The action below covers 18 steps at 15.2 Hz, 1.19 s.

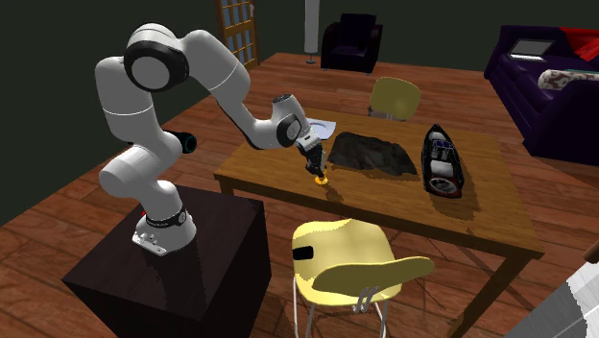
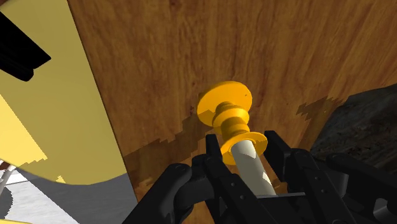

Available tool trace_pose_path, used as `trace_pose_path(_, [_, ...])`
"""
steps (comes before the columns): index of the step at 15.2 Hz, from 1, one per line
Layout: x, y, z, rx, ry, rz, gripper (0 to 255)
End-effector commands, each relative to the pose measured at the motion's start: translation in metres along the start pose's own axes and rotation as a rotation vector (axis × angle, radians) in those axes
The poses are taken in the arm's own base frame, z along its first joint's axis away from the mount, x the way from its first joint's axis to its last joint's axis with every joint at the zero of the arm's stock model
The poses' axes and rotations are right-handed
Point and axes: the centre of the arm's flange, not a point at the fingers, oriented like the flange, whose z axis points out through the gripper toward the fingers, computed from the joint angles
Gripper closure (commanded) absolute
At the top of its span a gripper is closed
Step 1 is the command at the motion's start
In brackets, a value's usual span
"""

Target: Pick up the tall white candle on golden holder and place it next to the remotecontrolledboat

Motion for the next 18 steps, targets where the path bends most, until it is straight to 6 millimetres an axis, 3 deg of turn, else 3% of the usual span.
trace_pose_path(1, [0.002, -0.001, -0.005, -0.001, 0.000, 0.000, 255])
trace_pose_path(18, [0.038, -0.016, -0.085, -0.001, 0.000, 0.000, 255])
